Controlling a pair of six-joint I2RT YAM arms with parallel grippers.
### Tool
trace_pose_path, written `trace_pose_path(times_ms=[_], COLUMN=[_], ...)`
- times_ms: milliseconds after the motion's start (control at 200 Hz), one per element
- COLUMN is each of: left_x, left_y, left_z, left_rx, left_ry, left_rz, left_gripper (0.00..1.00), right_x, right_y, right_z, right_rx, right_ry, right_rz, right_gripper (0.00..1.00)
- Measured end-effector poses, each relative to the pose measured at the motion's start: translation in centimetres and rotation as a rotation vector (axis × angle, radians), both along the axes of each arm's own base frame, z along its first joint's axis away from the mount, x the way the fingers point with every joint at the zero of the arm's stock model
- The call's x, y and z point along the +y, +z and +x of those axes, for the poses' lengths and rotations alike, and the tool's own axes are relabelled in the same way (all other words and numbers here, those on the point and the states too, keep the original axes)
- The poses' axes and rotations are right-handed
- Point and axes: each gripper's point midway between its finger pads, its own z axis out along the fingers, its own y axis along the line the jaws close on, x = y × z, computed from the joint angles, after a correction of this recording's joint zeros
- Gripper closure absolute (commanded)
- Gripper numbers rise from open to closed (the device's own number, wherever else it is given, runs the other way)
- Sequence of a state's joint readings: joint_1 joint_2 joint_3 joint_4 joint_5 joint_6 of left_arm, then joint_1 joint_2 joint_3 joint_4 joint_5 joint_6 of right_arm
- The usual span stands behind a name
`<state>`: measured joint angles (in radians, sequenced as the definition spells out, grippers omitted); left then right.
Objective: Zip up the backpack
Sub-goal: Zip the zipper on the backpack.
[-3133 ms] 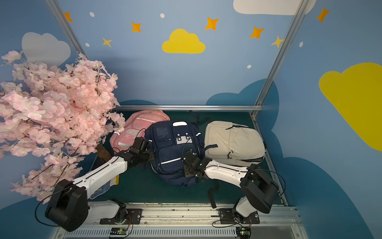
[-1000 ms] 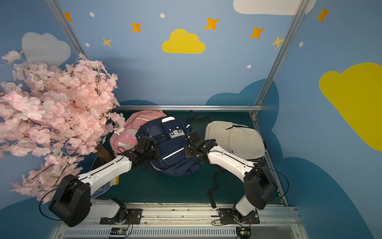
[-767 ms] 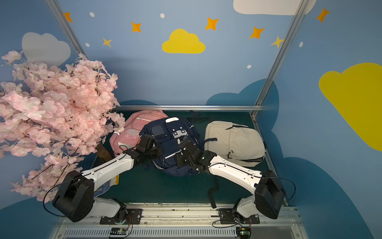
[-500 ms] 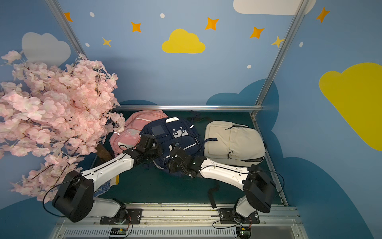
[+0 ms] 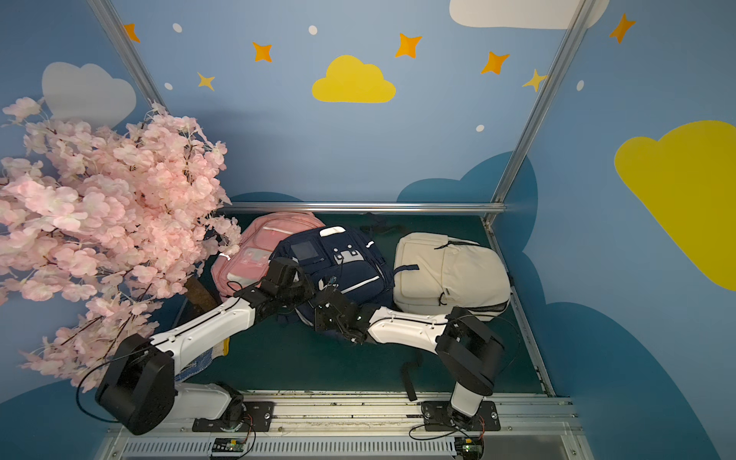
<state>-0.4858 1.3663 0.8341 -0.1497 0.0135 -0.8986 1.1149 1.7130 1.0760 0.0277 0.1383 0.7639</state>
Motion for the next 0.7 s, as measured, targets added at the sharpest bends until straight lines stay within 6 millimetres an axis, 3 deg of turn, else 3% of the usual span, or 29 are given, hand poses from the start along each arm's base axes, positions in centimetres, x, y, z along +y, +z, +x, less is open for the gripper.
trace_pose_path(times_ms=[260,430,701], left_x=[-0.2,-0.3,-0.5], left_y=[0.3,0.3,0.5], left_z=[0.0,-0.1,-0.2], left_rx=[-0.007,-0.009,-0.017], left_ry=[0.01,0.011,0.014], left_rz=[-0.021,-0.023,-0.038], left_gripper=[0.97,0.97,0.97], right_x=[0.6,1.0,0.6], right_y=[0.3,0.1,0.3], right_z=[1.7,1.5,1.8], right_rx=[-0.1,-0.116,-0.145], right_ry=[-0.073,-0.084,-0.139], right_rz=[0.034,0.031,0.023], right_gripper=[0.73,0.59,0.65])
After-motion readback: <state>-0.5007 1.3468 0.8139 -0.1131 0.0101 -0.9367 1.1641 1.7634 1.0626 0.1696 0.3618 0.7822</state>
